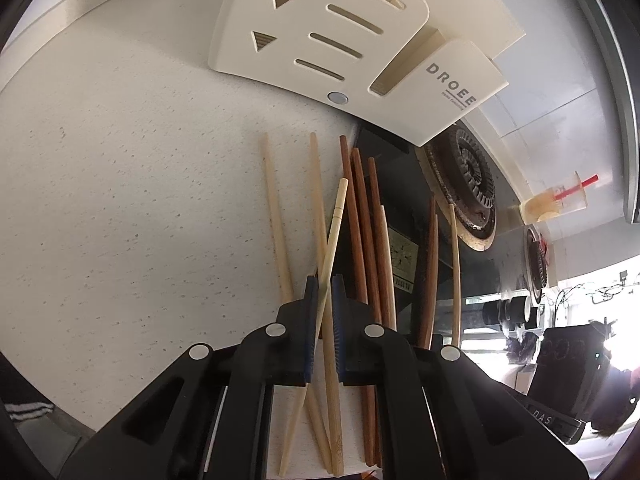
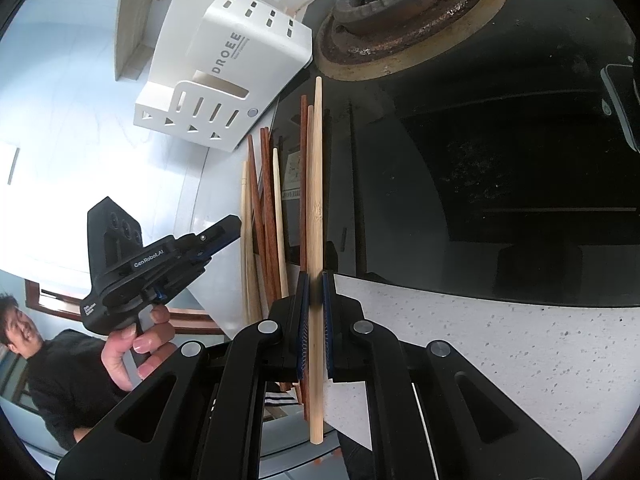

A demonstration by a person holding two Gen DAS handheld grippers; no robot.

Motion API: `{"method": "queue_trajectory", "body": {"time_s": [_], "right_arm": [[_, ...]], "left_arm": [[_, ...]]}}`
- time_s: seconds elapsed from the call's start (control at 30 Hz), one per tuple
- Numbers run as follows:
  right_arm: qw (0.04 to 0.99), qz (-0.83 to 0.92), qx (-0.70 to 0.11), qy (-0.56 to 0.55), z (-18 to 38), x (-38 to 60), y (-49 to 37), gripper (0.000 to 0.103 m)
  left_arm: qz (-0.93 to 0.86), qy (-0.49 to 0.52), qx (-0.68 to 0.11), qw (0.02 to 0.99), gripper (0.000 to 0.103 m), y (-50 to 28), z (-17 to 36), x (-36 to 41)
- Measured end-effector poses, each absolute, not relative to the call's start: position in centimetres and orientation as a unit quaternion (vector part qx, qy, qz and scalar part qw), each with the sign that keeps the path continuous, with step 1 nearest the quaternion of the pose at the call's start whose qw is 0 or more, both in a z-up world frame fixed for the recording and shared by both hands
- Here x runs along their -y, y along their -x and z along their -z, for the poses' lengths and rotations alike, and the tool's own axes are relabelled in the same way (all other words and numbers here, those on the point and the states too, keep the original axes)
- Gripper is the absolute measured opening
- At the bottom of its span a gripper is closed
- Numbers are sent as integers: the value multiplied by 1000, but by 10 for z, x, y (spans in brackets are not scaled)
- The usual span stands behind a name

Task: Organize utensils
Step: 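Lift the held chopsticks up off the counter with both grippers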

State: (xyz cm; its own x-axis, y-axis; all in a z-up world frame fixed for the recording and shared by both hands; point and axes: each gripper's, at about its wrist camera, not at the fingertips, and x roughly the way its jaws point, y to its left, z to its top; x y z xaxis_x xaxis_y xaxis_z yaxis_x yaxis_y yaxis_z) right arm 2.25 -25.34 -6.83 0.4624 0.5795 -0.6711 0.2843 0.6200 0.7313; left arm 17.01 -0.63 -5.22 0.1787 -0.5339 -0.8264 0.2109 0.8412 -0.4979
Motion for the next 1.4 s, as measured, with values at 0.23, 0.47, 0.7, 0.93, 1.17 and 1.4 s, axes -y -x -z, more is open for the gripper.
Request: {"method": "queue_trajectory", "body": {"time_s": [0.23,0.47,0.7,0.93,1.17,1.4], "right_arm": [[739,-100,-510,-429,70,253,-24,8],[739,-102,-509,-428,69,251,-24,8],[739,-100,-509,-430,68,252,-24,8],[740,-101,-508,-429,69,253,-25,8],[756,-108,-497,-411,60,248,-25,8],[807,-111,-455,-360,35,243,-26,8]], "left_arm": [[242,125,-590,760,7,-170,52,8],[244,114,-591,760,6,-171,54,8],[245,113,-592,759,5,-171,55,9],[255,109,-578,767,5,-166,47,11],[264,100,-546,789,5,-155,32,9],[268,68,-470,838,5,-135,5,8]]}}
